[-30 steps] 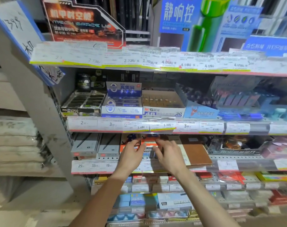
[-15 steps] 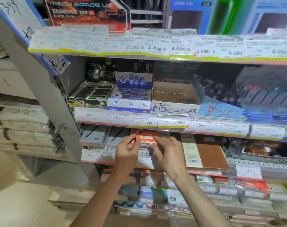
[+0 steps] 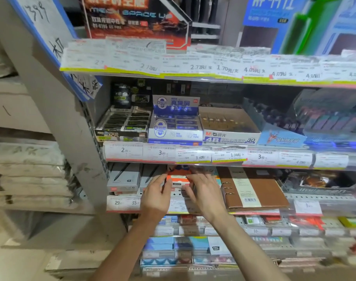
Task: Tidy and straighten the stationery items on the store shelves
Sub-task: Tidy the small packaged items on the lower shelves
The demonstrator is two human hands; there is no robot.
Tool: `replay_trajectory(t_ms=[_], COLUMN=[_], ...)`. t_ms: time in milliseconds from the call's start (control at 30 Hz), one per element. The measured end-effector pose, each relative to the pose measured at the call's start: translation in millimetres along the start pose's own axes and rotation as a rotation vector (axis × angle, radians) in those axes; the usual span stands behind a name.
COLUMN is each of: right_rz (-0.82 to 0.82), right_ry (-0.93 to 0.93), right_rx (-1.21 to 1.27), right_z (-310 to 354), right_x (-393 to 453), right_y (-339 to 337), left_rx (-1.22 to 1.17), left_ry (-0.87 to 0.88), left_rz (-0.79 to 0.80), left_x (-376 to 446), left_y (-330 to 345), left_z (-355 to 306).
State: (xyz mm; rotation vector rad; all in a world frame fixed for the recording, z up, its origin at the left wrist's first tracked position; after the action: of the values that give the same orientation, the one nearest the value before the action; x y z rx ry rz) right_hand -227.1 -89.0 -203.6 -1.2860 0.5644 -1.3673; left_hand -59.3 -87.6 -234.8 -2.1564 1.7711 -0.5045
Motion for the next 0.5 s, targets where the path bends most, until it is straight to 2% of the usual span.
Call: replay_trajectory(t_ms=[500], right_rz=[-0.014], right_ry=[0.039], right_rx=[0.13], right_z=[-0.6], right_x=[-4.1], right_y=[-1.6], left_rx=[0.068], left_ry=[-0.012], left_rz=[0.015], left_x=[3.1], left_y=[2.9], left_z=[2.5])
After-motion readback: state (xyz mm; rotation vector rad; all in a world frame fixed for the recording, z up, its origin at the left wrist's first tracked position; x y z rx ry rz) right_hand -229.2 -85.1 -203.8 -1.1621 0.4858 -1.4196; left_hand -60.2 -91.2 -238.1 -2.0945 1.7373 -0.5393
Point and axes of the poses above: each hand's wrist, its own x-axis towards the middle knuckle, its own y-axis out of the palm, z = x × y, the point moved 1 cm from there along x, towards the middle knuckle, and after that the axes turned 1 degree about z, right-handed, at the moved point
